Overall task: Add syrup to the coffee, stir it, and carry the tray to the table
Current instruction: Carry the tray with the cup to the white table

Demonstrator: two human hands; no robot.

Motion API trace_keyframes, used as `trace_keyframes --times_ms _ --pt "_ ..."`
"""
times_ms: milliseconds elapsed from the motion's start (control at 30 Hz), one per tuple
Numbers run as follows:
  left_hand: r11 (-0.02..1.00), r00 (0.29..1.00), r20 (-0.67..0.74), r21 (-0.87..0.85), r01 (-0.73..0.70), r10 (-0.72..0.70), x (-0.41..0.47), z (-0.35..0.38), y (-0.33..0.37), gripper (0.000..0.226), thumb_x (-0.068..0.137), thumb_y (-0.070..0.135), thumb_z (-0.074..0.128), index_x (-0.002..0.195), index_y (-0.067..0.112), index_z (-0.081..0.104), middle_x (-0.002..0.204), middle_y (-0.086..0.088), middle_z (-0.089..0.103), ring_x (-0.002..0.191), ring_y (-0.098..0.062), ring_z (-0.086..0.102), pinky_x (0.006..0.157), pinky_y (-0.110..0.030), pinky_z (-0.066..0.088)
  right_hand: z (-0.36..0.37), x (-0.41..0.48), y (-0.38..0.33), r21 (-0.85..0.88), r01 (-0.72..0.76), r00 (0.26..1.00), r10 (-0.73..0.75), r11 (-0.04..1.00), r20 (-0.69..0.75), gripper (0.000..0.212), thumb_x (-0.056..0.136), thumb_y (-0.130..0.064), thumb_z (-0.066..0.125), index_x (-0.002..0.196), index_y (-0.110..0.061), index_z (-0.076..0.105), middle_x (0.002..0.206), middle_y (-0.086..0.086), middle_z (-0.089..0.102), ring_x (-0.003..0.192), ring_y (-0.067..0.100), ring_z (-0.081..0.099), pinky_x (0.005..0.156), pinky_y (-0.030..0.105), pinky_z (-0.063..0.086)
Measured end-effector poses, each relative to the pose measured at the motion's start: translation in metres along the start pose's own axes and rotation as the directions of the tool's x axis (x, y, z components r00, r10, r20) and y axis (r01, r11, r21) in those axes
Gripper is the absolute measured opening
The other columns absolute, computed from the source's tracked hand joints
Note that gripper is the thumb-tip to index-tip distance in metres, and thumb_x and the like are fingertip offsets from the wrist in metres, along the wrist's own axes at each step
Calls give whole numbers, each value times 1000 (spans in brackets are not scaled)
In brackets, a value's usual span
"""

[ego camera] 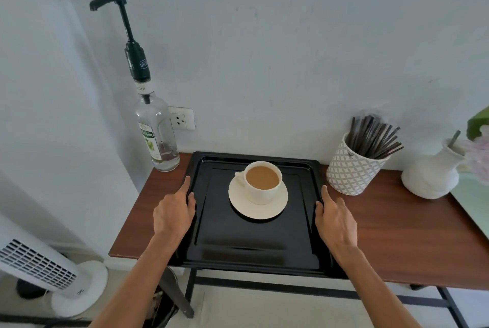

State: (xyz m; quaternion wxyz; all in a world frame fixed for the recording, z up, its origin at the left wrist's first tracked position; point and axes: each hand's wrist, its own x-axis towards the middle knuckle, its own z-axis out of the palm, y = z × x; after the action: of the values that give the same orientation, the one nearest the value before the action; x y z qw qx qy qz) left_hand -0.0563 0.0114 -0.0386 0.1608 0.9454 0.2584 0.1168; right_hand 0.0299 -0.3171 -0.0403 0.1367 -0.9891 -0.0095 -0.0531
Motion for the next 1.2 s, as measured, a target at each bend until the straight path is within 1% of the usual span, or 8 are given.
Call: trace_keyframes --times_ms 167,433,633,800,900,1033,1133,1200 --pt "998 1000 -10 -64 -1 0 -1 -4 -3 50 103 30 49 153 25 43 71 -11 73 70 -32 71 59 -37 52 -2 -4 -2 63 -8 1000 8 998 -2 53 107 -25 43 157 -16 33 107 19 62 84 33 69 69 39 55" --pt "990 1000 -5 -140 -3 2 -9 -12 -10 49 103 29 51 151 25 46 77 -11 75 77 -33 72 66 -42 56 -6 -19 -6 89 -32 999 33 996 -8 52 106 -23 44 157 -16 35 101 16 63 79 30 68 62 34 50" --pt "984 1000 -3 -179 -12 12 -16 -19 -18 49 103 30 51 151 26 46 82 -9 76 80 -31 73 69 -42 57 -7 -37 -8 136 -53 998 58 989 -29 51 105 -22 46 156 -16 38 98 14 63 75 27 63 66 38 55" --pt "975 1000 -11 -220 -21 19 -24 -29 -24 48 102 30 53 150 25 48 68 2 64 60 -17 57 65 -39 56 -9 -48 -9 145 -50 997 58 988 -49 52 105 -22 48 156 -17 37 89 9 59 66 21 52 59 31 45" --pt "975 1000 -11 -220 -14 12 -32 -34 -25 48 102 30 53 150 25 48 69 4 61 60 -14 52 69 -41 58 -14 -53 -8 149 -29 997 38 988 -60 53 104 -21 49 156 -16 38 86 7 56 64 21 52 58 30 45" --pt "972 999 -34 -237 -1 -7 -45 -35 -29 48 102 30 54 150 25 49 64 1 61 55 -19 54 61 -38 54 -21 -57 -7 156 -9 998 18 988 -58 53 105 -22 48 156 -17 37 92 11 61 68 22 55 60 32 45" --pt "967 997 -57 -253 27 -43 -58 -39 -31 48 101 30 55 149 26 49 72 -8 71 67 -30 67 65 -41 56 -27 -60 -5 154 19 999 -11 988 -52 53 104 -22 48 156 -17 38 95 13 62 73 27 58 62 34 45" --pt "965 995 -76 -259 43 -65 -68 -43 -34 48 101 30 56 148 27 50 72 -8 71 71 -33 69 67 -44 57 -30 -63 -5 159 42 998 -34 986 -48 53 104 -22 49 156 -16 38 93 13 61 70 24 52 62 33 43"
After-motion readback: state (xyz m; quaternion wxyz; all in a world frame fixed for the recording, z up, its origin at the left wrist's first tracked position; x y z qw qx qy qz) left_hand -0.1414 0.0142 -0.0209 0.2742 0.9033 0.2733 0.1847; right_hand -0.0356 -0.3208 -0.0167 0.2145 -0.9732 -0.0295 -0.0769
